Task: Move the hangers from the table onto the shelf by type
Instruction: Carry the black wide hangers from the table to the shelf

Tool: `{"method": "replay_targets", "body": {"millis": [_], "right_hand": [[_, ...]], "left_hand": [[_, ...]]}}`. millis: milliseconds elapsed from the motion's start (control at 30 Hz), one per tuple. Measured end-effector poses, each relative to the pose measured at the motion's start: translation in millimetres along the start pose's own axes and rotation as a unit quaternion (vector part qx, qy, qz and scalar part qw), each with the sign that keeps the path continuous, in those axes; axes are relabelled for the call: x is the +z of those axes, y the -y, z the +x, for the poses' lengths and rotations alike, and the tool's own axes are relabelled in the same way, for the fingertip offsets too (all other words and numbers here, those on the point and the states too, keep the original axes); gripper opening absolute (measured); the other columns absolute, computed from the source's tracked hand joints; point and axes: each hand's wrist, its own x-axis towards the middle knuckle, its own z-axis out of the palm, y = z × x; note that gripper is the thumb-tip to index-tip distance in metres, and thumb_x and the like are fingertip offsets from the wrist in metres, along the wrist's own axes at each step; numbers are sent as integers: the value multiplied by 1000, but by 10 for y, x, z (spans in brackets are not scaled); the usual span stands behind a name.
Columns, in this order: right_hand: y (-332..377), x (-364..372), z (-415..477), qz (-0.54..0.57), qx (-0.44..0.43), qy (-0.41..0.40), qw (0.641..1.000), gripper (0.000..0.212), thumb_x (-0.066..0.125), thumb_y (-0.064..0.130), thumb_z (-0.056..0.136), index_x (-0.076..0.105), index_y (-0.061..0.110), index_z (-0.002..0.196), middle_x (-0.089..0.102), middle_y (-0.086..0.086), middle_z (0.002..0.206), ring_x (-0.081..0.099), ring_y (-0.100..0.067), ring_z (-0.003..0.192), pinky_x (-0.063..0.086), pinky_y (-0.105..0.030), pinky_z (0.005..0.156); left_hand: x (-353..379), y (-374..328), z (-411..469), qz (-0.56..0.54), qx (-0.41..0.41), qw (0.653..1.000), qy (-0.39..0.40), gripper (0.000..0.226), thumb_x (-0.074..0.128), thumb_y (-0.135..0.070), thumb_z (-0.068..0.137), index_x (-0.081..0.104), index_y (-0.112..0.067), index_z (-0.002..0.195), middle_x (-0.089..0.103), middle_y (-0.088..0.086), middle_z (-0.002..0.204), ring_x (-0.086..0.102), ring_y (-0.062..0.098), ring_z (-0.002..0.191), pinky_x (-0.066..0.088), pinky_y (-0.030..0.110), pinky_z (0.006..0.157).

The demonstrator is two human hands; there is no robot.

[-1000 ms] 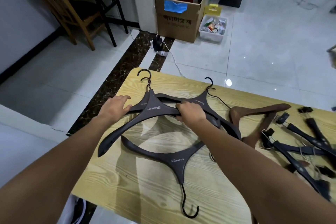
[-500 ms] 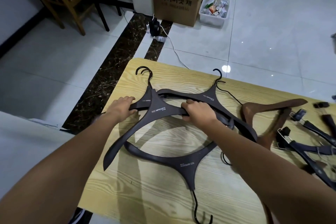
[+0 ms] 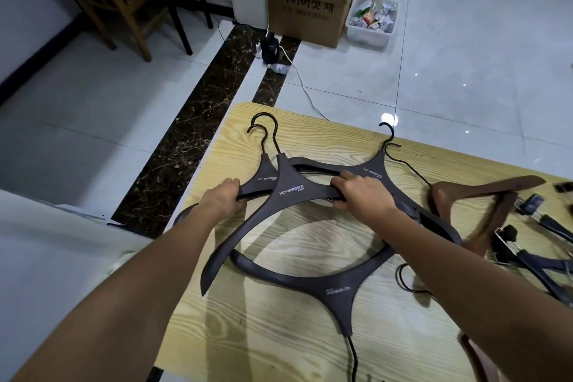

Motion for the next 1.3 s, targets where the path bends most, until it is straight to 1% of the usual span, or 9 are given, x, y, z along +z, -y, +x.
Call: {"method": "replay_targets", "body": {"millis": [167, 333, 467, 533, 667, 833, 1000, 1167, 1300], "right_hand": [[82, -114, -43, 0, -6, -5, 1000, 29, 56, 31, 91, 54, 15, 116, 54, -6, 112, 63, -32, 90, 40, -34, 64], [233, -237, -101, 4, -17, -22, 1000, 24, 54, 28, 91, 55, 14, 111, 56, -6, 109, 63, -31, 89, 41, -34, 64], [374, -373, -154, 3, -24, -46, 999, 24, 55, 29, 91, 54, 14, 109, 57, -4, 110, 62, -31, 92, 38, -33, 62], [457, -467, -182, 0, -29, -52, 998, 28, 55, 31, 91, 53, 14, 113, 56, -4, 113, 62, -31, 92, 36, -32, 61], [629, -725, -257, -4, -33, -85, 996, 31, 53, 30, 92, 51, 15, 119, 56, -6, 110, 62, -31, 88, 36, -33, 62], [816, -1103, -377, -25, -54, -129, 990, 25, 52, 31, 93, 52, 14, 111, 57, -6, 107, 63, -30, 90, 38, -34, 65], [908, -1513, -537, -33, -72, -175, 981, 24, 53, 30, 92, 52, 13, 109, 58, -6, 107, 63, -31, 90, 37, -35, 65], [985, -1876, -681, -23, -101, -225, 969, 26, 57, 33, 91, 50, 14, 108, 57, -5, 109, 62, -29, 95, 39, -35, 66], [1120, -2024, -846, 11, -140, -246, 959, 26, 58, 34, 90, 51, 15, 106, 56, -5, 105, 62, -29, 94, 45, -38, 71]], "left_hand": [[-26, 240, -213, -1, -3, 1000, -18, 31, 59, -38, 88, 46, -12, 98, 49, 8, 104, 56, 31, 96, 45, 39, 78], [-166, 506, -485, 40, 7, 998, -55, 30, 63, -25, 85, 44, -17, 107, 52, 5, 109, 58, 29, 95, 44, 37, 72], [-342, 637, -726, 67, 16, 994, -81, 39, 59, -23, 86, 42, -17, 121, 52, 7, 115, 59, 32, 100, 48, 40, 77], [-438, 645, -854, 73, 17, 992, -97, 41, 56, -22, 87, 41, -17, 126, 53, 8, 118, 59, 33, 102, 47, 40, 77], [-693, 628, -1137, 67, 13, 989, -128, 37, 54, -22, 89, 42, -16, 123, 55, 9, 117, 58, 34, 101, 48, 43, 80], [-1047, 631, -1549, 72, 1, 981, -183, 37, 56, -26, 88, 44, -15, 121, 55, 10, 117, 58, 34, 105, 47, 43, 83], [-1397, 639, -2026, 86, -30, 967, -236, 33, 56, -27, 88, 46, -13, 116, 58, 9, 115, 58, 33, 104, 43, 40, 79], [-1711, 684, -2648, 101, -95, 957, -254, 31, 56, -25, 88, 47, -15, 117, 58, 7, 119, 57, 31, 107, 44, 37, 83], [-1798, 676, -3178, 114, -156, 942, -275, 30, 55, -25, 88, 46, -15, 116, 57, 8, 116, 58, 30, 106, 44, 36, 82]]}}
